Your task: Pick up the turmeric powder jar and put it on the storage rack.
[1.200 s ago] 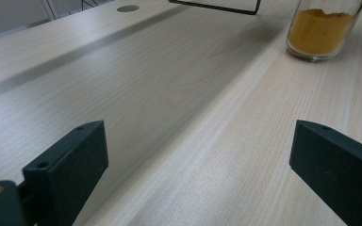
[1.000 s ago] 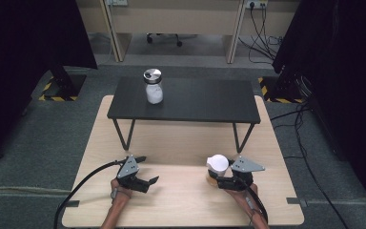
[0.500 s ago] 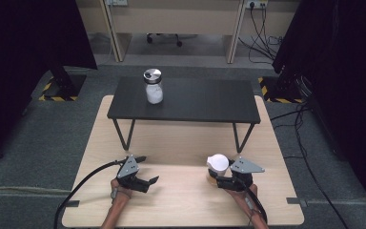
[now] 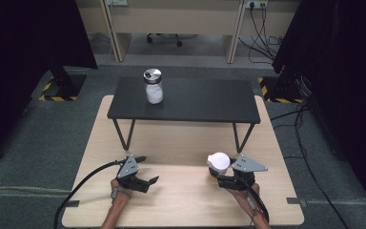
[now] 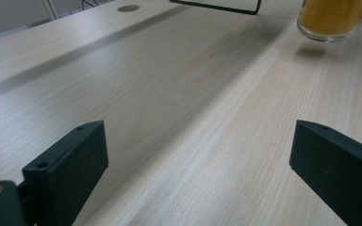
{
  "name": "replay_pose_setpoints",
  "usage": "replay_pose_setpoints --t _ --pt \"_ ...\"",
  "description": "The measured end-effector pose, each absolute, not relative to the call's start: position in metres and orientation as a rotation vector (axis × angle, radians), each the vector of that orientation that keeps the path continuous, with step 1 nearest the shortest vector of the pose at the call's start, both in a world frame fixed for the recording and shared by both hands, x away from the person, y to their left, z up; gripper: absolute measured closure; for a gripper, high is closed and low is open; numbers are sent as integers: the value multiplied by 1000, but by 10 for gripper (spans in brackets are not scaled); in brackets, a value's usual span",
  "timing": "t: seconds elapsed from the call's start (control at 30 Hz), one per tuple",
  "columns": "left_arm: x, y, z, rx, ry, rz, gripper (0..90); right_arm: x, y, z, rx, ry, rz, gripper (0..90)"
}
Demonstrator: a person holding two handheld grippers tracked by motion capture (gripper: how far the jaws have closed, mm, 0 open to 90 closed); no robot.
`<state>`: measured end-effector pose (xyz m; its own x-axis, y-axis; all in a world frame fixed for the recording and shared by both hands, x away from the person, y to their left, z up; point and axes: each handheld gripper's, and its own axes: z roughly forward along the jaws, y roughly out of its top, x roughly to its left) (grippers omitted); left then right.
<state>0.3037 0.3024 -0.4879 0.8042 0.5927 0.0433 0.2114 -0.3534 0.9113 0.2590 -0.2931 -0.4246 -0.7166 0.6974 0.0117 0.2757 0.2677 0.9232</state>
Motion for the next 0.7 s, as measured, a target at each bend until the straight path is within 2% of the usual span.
replay_pose_setpoints --t 0.7 --pt "304 303 -488 1929 603 449 42 262 -284 -388 811 2176 1450 305"
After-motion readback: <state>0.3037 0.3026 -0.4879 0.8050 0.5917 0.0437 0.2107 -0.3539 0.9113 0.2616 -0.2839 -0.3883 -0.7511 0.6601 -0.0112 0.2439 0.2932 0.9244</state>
